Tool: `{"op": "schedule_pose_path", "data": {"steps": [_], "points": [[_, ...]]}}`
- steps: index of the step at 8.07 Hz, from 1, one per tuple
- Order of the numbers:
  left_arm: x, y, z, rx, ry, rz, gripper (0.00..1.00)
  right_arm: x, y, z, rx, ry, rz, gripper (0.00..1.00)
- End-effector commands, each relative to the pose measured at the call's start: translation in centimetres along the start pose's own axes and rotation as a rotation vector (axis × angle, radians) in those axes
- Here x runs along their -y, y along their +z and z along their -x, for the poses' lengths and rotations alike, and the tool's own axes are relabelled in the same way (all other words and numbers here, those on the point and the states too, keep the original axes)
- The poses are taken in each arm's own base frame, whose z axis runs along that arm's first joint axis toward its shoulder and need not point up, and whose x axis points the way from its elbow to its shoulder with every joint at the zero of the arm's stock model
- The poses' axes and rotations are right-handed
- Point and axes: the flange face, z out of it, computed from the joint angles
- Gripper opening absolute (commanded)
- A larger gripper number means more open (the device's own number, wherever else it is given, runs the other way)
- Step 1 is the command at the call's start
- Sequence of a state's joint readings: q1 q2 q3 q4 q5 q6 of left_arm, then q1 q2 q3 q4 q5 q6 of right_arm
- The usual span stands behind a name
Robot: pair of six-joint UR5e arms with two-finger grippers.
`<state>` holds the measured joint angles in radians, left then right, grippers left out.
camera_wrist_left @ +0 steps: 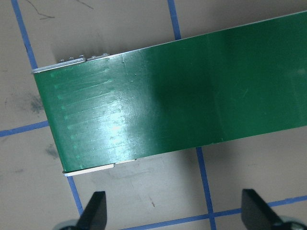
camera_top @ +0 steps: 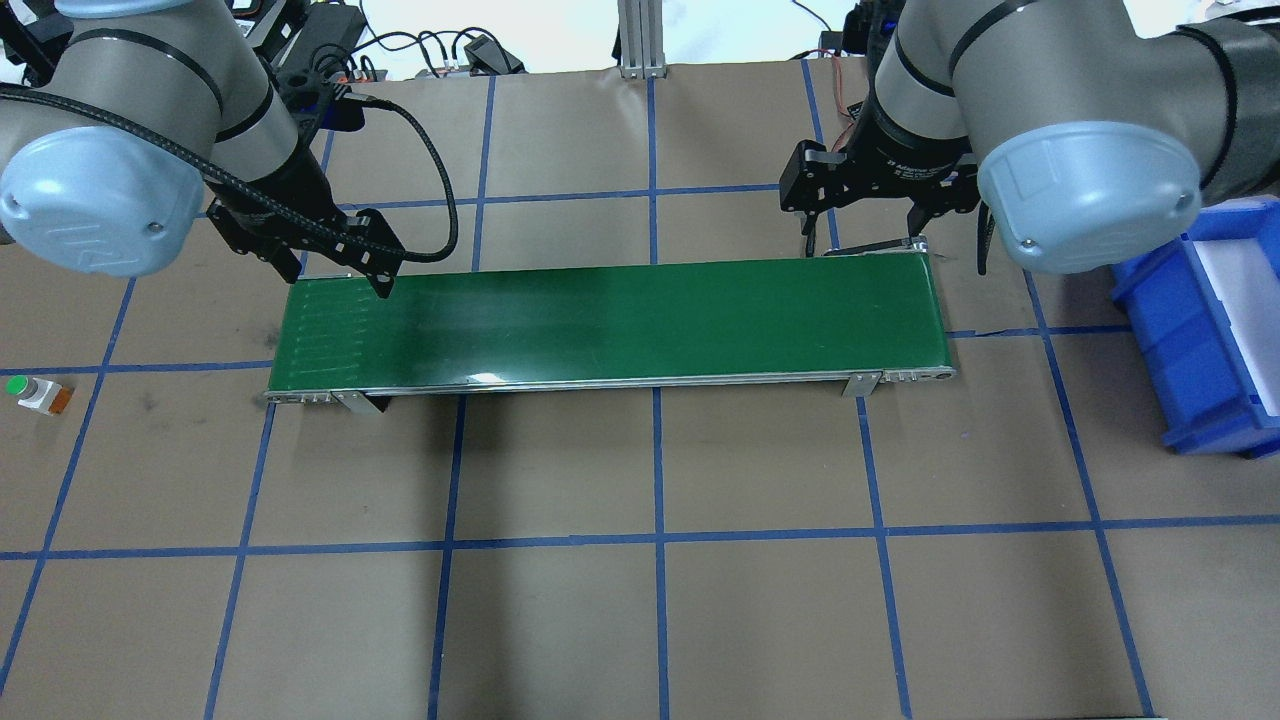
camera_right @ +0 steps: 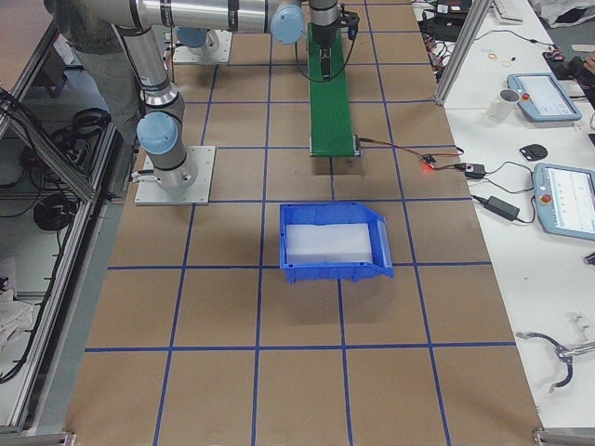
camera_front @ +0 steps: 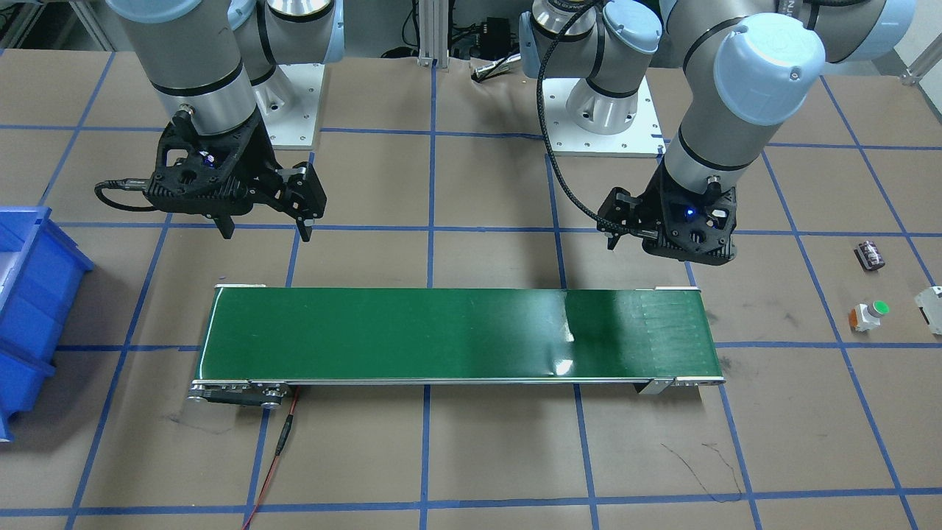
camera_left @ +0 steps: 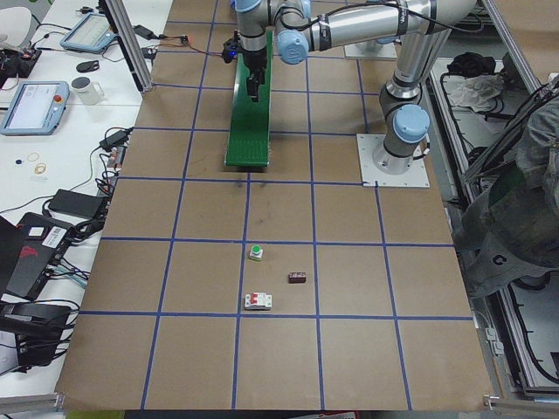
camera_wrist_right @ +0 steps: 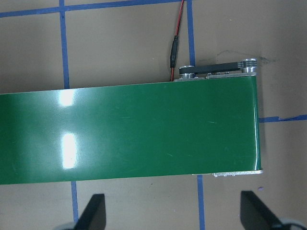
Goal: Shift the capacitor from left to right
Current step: 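Move the left gripper off the conveyor toward the black capacitor on the table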
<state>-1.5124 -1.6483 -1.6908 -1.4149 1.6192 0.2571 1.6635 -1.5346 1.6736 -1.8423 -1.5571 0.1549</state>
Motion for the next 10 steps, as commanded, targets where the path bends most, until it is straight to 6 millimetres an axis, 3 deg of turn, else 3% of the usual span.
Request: {"op": "schedule_pose_path", "data": {"steps": [1, 4, 5, 6, 8, 9, 10], "points": [[-0.2, -0.3, -0.5, 0.001, -0.006, -0.007, 1.00, 0.0, -0.1, 0.0, 0.000, 0.001, -0.001, 1.00], [0.2, 0.1, 0.0, -0.017, 0.008, -0.006, 1.00, 0.0, -0.1, 0.0, -0.001, 0.001, -0.001, 1.00], [-0.1, 0.0, 2.4, -0.023, 0.037, -0.002, 1.00, 0.0, 0.0, 0.0, -0.002, 0.001, 0.002, 1.00], [-0.5, 0.4, 6.9, -0.040, -0.021, -0.007, 1.00, 0.0, 0.0, 0.0, -0.002, 0.001, 0.002, 1.00], [-3.5, 1.2, 18.5, -0.055, -0.313, 0.002, 1.00, 0.0, 0.0, 0.0, -0.002, -0.001, 0.002, 1.00], [-4.7, 1.9, 21.8, -0.060, -0.381, 0.010, 1.00, 0.0, 0.0, 0.0, -0.002, 0.001, 0.002, 1.00], [-5.1, 1.9, 23.4, -0.043, -0.393, -0.009, 1.00, 0.0, 0.0, -0.1, -0.002, 0.001, 0.000, 1.00]]}}
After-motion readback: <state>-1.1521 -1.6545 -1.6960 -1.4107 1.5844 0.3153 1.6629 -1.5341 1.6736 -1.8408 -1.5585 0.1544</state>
